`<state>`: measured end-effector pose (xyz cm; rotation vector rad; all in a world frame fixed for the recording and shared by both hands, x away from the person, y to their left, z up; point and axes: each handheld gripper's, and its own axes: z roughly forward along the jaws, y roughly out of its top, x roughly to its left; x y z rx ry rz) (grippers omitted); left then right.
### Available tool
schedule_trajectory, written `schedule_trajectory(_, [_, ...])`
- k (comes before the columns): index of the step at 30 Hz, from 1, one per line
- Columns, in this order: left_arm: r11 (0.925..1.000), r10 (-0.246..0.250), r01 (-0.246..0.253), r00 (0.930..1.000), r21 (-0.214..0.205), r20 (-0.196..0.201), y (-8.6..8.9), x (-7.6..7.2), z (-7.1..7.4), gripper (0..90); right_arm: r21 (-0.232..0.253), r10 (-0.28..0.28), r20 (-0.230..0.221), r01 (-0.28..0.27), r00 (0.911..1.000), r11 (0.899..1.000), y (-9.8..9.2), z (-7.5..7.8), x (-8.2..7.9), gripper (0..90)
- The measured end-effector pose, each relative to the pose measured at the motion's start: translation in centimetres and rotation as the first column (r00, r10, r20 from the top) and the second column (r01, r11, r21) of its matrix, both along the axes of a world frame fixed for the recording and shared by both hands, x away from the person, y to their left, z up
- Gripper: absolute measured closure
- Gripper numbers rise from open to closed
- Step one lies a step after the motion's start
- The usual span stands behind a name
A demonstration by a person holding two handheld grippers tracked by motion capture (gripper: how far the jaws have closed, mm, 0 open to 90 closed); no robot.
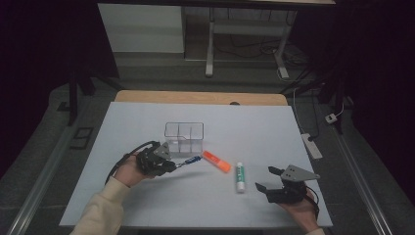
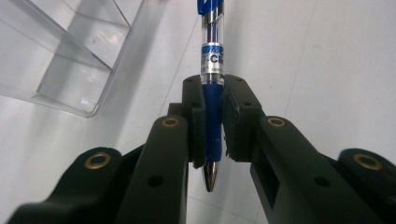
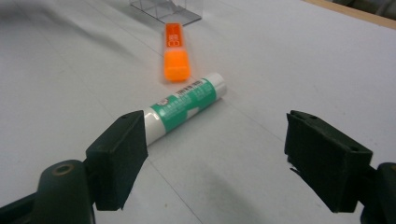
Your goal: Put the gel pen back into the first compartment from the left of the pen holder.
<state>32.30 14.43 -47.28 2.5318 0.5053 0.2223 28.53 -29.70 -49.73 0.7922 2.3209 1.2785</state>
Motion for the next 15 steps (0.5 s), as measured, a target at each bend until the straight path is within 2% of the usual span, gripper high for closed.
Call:
schedule_trajectory(4, [0.9997, 0.023, -0.023, 0.9997, -0.011, 0.006, -0.1, -0.4, 0.4, 79.7, -0.006, 0.019, 0.002, -0.019, 0.9998, 1.0, 0.5, 0.0, -0.1, 20.2])
schedule_trajectory(11, [0.9962, 0.053, -0.051, 0.9982, -0.071, 0.027, 0.1, -1.1, 1.1, 79.7, -0.007, 0.011, -0.006, -0.011, 0.9999, 1.0, 0.8, -0.3, 0.0, 20.4])
schedule_trajectory(12, [0.9955, 0.059, -0.057, 0.9979, -0.076, 0.028, 0.1, -1.1, 1.2, 79.7, -0.02, 0.009, -0.007, -0.009, 0.9999, 1.0, 0.8, -0.2, -0.1, 20.4])
schedule_trajectory(15, [0.9931, 0.077, -0.075, 0.9968, -0.09, 0.02, 0.1, -1.2, 1.1, 79.7, -0.018, 0.018, -0.002, -0.018, 0.9998, 1.0, 1.0, -0.3, -0.1, 20.4])
